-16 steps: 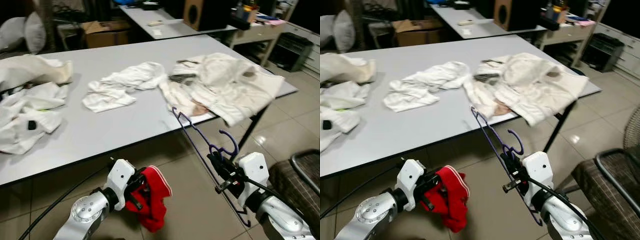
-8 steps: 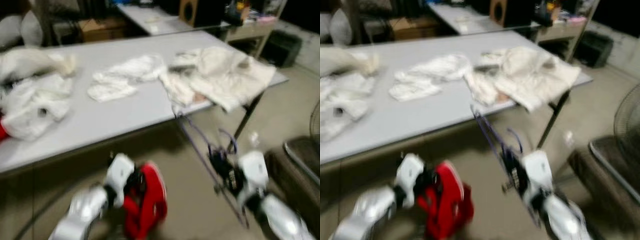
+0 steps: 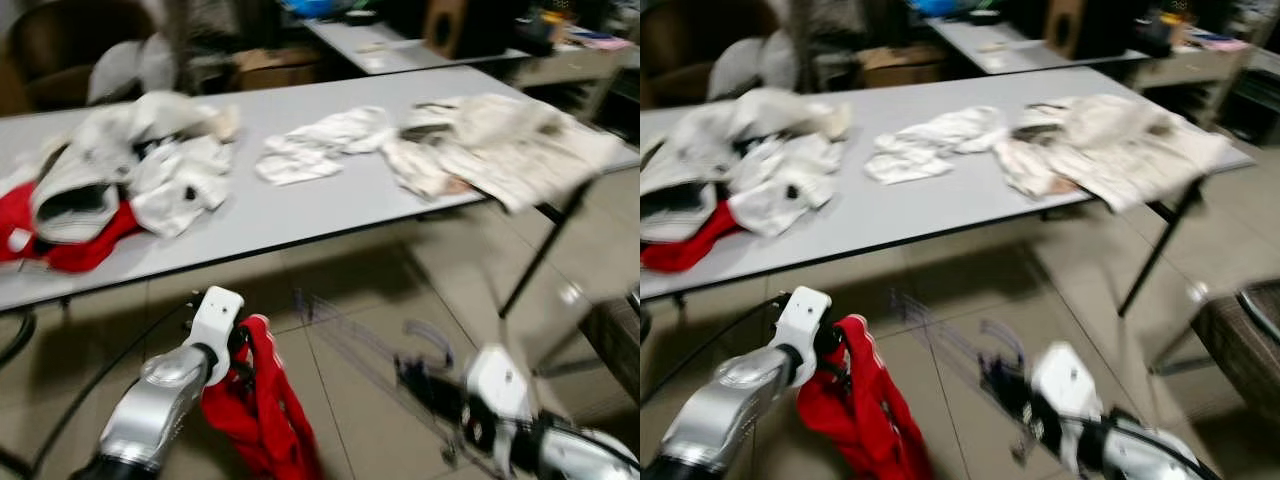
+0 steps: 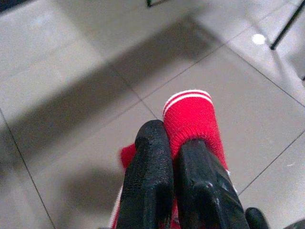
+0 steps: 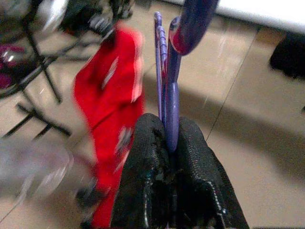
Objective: Hang hanger
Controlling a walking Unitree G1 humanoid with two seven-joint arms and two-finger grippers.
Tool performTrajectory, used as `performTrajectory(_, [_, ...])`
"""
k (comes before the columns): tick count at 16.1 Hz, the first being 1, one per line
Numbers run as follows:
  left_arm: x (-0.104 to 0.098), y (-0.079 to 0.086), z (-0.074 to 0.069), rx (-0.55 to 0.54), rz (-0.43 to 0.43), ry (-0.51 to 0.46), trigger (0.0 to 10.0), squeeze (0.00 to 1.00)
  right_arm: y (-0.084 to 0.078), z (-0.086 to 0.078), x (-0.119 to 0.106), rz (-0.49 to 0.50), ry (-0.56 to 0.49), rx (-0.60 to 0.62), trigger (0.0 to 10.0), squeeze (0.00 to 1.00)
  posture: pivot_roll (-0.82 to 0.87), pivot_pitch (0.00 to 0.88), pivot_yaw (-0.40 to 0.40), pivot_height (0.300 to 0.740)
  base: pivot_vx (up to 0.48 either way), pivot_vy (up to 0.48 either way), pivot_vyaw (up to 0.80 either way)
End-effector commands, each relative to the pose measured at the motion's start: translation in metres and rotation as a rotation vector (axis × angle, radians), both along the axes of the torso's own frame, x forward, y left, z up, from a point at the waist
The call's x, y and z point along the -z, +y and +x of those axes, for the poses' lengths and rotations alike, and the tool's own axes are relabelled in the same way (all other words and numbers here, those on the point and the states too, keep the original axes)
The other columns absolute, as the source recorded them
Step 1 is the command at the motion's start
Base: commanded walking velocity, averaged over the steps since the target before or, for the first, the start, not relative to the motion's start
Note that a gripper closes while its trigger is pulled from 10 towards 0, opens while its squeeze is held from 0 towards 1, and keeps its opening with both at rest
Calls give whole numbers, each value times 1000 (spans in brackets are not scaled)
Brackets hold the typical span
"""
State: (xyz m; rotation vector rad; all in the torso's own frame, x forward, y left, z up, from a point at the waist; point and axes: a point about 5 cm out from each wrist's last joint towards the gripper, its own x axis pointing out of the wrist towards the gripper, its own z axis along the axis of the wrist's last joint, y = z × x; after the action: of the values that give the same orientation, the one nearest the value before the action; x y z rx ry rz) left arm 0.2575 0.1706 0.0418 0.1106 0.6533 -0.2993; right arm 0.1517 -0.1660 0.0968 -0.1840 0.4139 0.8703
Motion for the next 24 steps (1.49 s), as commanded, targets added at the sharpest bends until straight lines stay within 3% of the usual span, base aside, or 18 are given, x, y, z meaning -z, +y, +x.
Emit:
performTrajectory(1, [-3,1,10,-47,11,-4,0,0,-1,-1,1,-19,15,-27,10000,0,-89,0,50,740,0,0,0])
performTrajectory(3, [-4,5,29,-71,94,-20,0,0,0,-4,0,-28,44,-78,10000,0,-108,0,72,740,0,0,0])
performTrajectory(6, [-15,0,37,-51,94,-52,0,0,2,-5,-2,-12,56,-101,10000,0,-112,0,78,740,0,0,0])
performTrajectory(9, [-35,-10,49,-15,56,-120,0,0,7,8,1,-29,38,-86,10000,0,-101,0,72,740,0,0,0])
performTrajectory(14, [-77,-27,51,41,-66,-180,0,0,24,37,20,-73,29,-44,10000,0,-33,0,56,740,0,0,0])
performTrajectory(18, [-91,-28,55,18,-84,-209,0,0,34,47,23,-80,12,-13,10000,0,-14,0,59,740,0,0,0])
performTrajectory(21, [-95,-18,60,-56,-10,-214,0,0,30,52,26,-190,-56,192,10000,0,-21,0,84,740,0,0,0])
performTrajectory(24, [-96,-13,61,-51,61,-224,0,0,25,48,16,-172,-109,318,10000,0,-19,0,90,740,0,0,0])
